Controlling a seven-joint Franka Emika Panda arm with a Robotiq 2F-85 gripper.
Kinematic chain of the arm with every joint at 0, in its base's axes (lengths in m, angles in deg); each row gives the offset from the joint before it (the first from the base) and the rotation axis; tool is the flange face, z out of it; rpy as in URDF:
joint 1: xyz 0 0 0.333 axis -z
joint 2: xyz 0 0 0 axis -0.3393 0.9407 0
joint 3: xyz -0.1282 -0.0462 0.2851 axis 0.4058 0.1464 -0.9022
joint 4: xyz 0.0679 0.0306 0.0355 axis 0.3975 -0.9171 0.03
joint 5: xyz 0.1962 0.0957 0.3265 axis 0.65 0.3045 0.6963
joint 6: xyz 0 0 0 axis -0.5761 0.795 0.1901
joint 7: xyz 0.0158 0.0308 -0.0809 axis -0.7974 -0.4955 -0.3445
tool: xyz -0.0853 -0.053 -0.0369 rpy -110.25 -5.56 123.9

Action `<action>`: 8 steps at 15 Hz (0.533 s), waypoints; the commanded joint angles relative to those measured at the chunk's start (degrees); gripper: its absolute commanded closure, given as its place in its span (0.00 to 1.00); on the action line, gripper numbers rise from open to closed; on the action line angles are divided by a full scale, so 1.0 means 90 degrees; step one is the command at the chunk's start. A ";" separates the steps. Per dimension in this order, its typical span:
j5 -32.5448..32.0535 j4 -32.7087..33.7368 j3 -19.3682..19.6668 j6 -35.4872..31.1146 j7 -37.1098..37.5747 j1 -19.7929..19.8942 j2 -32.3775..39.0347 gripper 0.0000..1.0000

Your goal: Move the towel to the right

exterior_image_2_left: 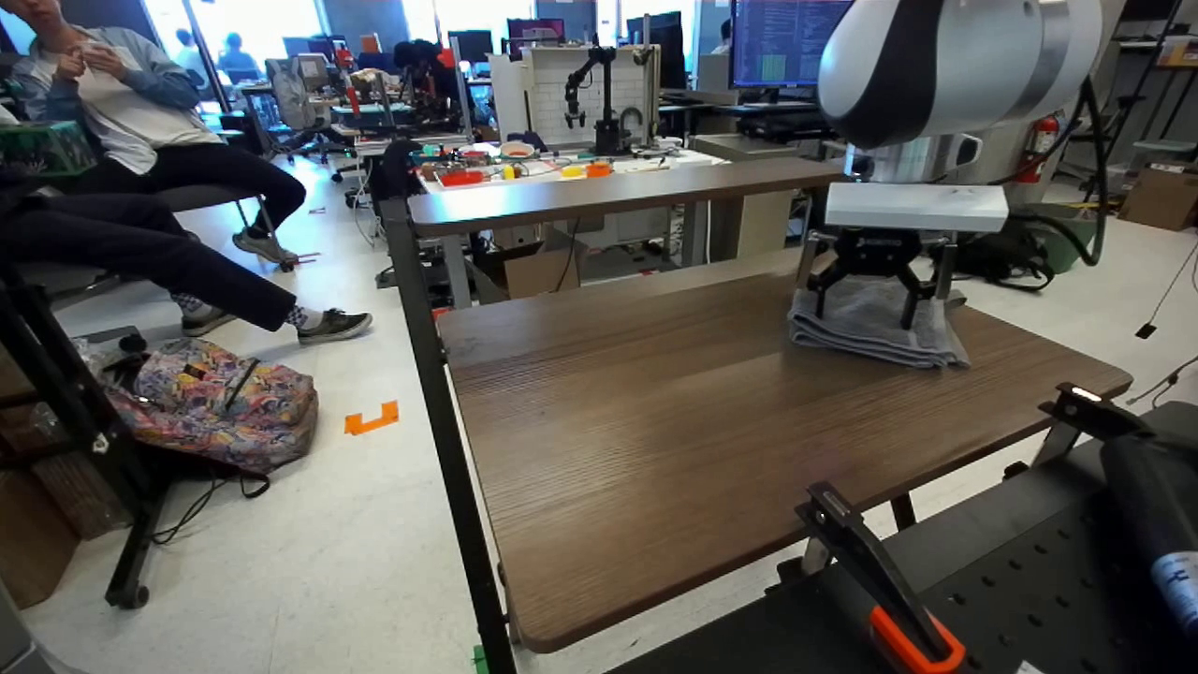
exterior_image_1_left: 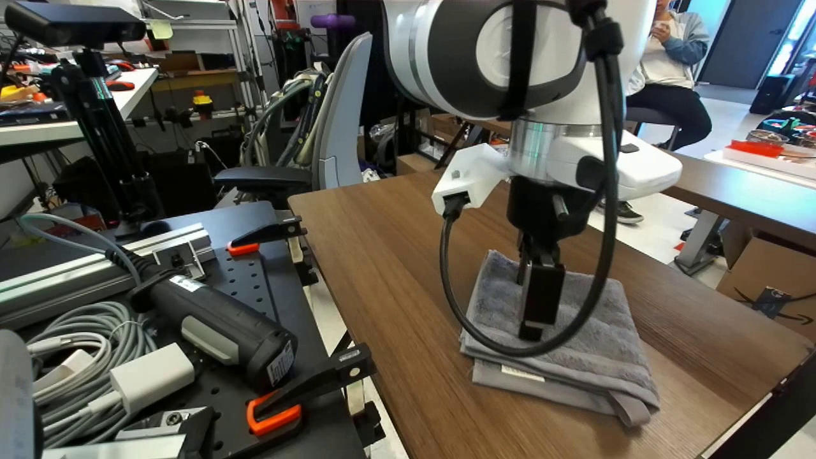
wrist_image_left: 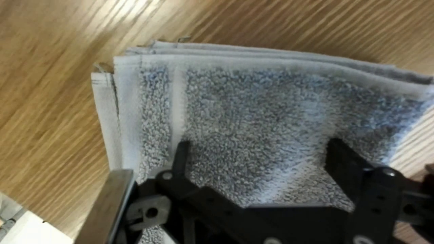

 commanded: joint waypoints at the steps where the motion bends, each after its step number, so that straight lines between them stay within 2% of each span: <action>1: 0.0106 -0.0182 0.0217 0.0110 -0.0164 0.0065 -0.0263 0.00; 4: 0.0086 -0.0270 0.0256 0.0184 -0.0157 0.0019 -0.0485 0.00; 8: -0.0196 -0.0693 0.0419 0.0450 0.0080 -0.0422 -0.1517 0.00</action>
